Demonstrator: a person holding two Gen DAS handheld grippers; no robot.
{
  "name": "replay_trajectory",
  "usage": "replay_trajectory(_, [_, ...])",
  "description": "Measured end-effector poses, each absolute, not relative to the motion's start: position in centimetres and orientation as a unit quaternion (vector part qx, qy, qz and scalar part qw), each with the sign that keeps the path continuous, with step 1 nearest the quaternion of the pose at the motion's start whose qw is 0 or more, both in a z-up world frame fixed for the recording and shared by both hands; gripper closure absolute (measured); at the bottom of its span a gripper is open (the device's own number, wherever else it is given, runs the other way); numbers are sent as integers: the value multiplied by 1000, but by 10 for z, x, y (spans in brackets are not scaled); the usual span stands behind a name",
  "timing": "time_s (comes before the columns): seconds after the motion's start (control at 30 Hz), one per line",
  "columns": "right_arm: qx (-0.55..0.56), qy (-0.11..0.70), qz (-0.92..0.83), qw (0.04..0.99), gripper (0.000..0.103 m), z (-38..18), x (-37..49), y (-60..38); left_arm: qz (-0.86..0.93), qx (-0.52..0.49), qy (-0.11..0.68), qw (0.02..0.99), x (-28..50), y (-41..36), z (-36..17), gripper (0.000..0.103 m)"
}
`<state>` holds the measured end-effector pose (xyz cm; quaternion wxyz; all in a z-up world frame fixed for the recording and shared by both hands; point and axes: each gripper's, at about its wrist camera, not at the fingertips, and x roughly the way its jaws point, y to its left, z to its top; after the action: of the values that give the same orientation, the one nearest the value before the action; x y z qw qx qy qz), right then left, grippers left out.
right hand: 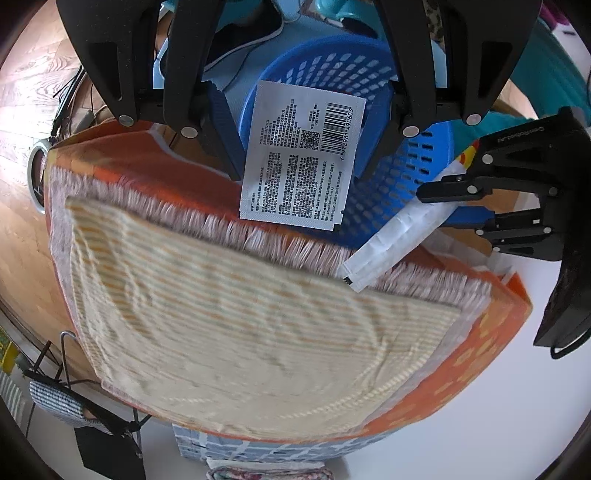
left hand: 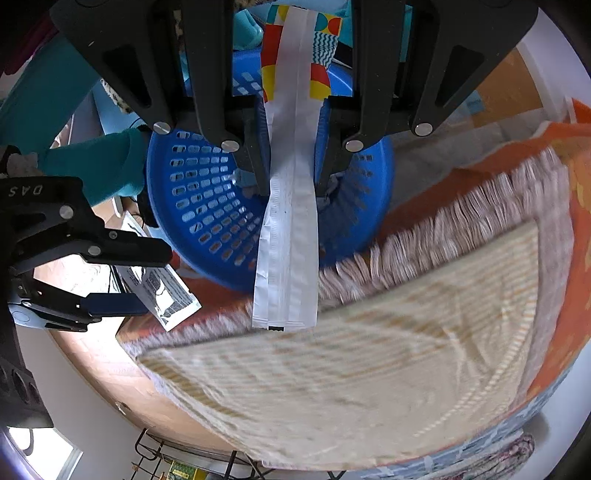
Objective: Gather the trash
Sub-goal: 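Carry the strip and label with both tools over the blue basket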
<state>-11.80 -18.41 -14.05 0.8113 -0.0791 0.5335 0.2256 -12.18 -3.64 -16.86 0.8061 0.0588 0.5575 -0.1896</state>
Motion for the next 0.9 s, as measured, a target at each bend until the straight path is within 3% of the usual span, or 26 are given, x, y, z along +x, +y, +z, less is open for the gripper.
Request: replay_trajectory(0.9, [-99,590,227,768,42,-206,-137,-173,-171,81,608,771,-148,-36,-233,82])
